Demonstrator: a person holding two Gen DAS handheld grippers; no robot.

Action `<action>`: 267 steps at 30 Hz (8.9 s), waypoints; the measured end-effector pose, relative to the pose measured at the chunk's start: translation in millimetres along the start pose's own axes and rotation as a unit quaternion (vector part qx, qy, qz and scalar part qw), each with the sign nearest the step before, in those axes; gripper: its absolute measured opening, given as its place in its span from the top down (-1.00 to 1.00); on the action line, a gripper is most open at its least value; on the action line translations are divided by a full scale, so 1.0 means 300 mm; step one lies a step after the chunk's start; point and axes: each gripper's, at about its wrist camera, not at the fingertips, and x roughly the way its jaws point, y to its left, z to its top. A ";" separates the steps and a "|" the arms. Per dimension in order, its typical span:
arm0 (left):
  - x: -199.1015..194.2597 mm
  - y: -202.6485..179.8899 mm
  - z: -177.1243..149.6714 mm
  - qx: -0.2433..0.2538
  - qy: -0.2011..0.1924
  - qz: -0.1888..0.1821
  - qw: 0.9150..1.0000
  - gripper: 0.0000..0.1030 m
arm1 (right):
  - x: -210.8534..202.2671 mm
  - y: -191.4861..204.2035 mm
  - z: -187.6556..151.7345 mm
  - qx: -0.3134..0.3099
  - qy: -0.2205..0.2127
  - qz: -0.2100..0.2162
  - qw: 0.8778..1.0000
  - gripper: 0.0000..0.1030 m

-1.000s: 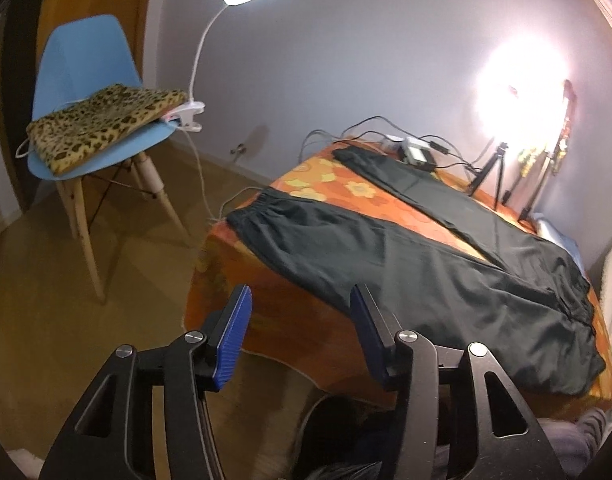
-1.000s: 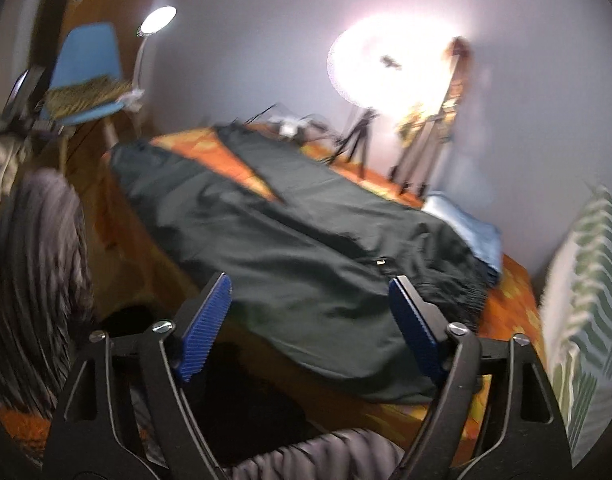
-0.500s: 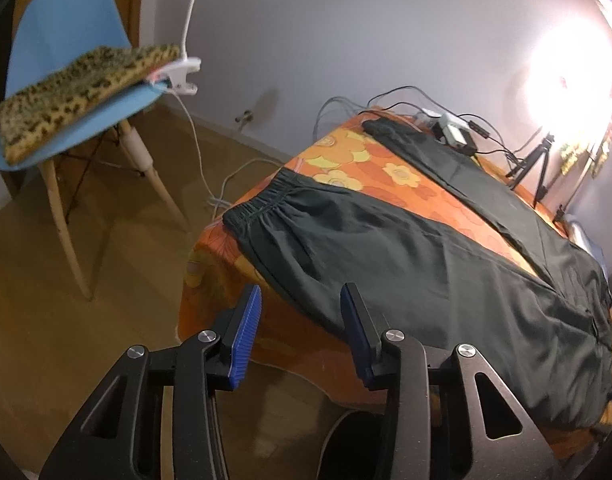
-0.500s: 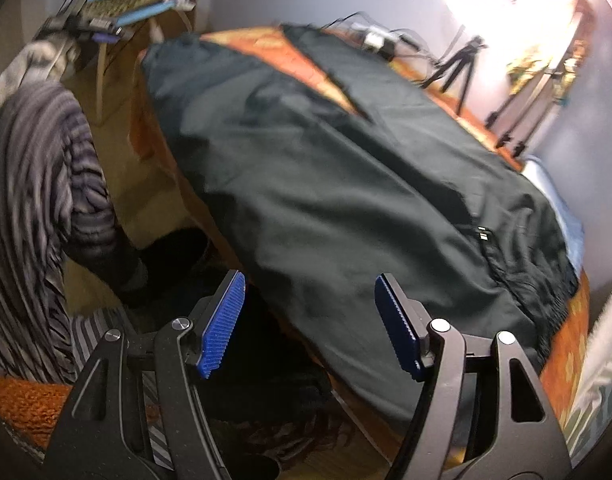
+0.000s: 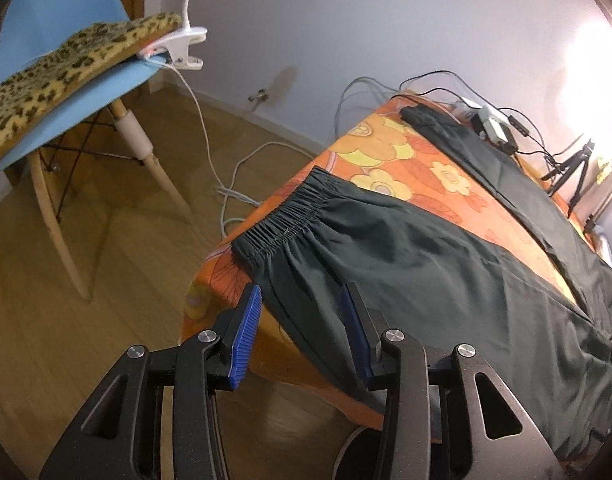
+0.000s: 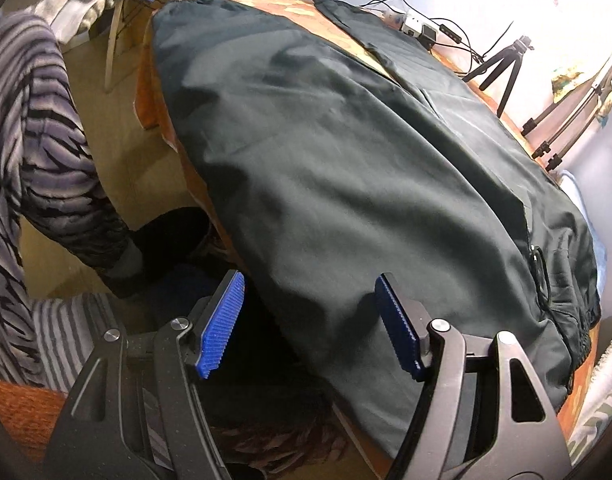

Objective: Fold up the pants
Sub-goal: 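Move both tools down to the elastic waistband of the dark trousers, then close the left tool on the waistband while the right tool grips the waistband too, then lift the waistband with both tools and fold it over toward the cuffs, then open both tools to lay the waistband onto the cuffs, then raise both tools and bring the right tool to the gathered cuff, then close the right tool on the gathered trouser cuff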

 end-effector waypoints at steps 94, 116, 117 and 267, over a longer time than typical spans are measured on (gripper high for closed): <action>-0.045 -0.291 0.431 0.015 -0.110 -0.021 0.994 0.83 | -0.163 -0.427 0.343 0.040 -0.084 -0.103 0.990 0.95; 0.591 -0.775 0.794 0.048 -0.036 0.010 0.998 0.84 | 0.374 -1.006 0.614 0.088 -0.034 -0.179 0.979 0.96; 0.616 -0.792 0.799 0.051 -0.033 0.015 0.998 0.83 | 0.404 -1.017 0.614 0.091 -0.029 -0.177 0.980 0.96; -0.039 -1.672 -0.402 0.356 0.101 -0.250 0.895 0.25 | -0.265 -0.991 -0.165 0.234 -0.087 -0.218 0.944 0.78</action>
